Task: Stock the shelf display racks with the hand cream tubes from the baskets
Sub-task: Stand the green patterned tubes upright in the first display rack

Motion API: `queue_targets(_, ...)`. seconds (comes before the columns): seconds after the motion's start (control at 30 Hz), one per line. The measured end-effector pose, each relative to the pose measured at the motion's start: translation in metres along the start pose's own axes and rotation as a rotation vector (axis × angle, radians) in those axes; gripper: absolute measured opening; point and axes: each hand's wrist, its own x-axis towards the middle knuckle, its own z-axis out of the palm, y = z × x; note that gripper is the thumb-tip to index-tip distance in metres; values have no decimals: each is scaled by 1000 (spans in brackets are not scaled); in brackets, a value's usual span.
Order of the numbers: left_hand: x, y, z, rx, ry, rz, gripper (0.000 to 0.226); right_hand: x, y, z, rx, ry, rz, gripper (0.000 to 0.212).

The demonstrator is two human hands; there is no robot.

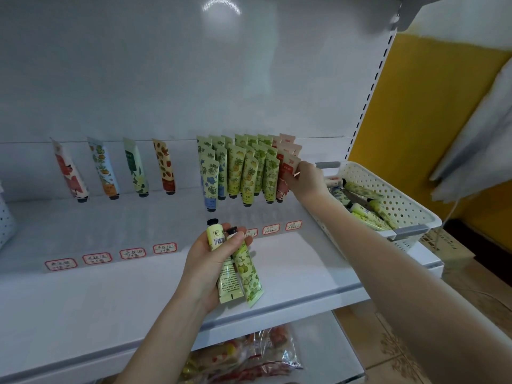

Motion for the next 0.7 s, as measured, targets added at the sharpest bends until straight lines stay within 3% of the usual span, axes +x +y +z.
queue_targets(0.57,-2,-2,2,-1,-2,4,22,-2,10,3,59,-57,63,31)
queue_targets(0.7,-2,-2,2,-2,-10,2,23,-2,9,3,70,-49,61,20)
